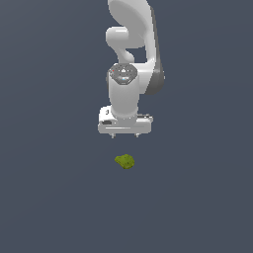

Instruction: Pick up the object and move it to a goal position.

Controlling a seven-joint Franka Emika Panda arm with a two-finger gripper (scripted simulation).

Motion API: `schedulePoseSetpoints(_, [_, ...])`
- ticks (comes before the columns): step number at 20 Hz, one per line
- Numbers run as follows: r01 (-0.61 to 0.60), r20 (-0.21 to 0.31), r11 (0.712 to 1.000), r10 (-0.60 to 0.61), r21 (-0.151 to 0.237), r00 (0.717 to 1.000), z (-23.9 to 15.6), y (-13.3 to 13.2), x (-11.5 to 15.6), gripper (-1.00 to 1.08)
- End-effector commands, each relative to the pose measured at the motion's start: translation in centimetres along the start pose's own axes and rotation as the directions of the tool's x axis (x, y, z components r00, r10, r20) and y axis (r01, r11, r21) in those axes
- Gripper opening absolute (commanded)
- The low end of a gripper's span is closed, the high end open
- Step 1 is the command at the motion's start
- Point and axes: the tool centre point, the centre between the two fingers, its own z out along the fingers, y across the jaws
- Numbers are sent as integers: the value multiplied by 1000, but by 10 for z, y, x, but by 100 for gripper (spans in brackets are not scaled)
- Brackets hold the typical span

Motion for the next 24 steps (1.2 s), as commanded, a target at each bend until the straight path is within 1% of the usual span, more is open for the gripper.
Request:
schedulePoseSetpoints(1, [0, 0, 1000, 0, 0, 1000, 0, 0, 0, 100])
schedulePoseSetpoints(9, [13, 4, 1000, -13, -20, 1000, -10, -4, 3, 100])
schedulePoseSetpoints(15, [16, 4, 1000, -16, -20, 1000, -10, -4, 3, 100])
schedulePoseSetpoints(19, [46, 3, 999, -46, -21, 999, -7, -4, 5, 100])
schedulePoseSetpoints(24, [114, 3, 993, -114, -22, 993, 0, -3, 11, 100])
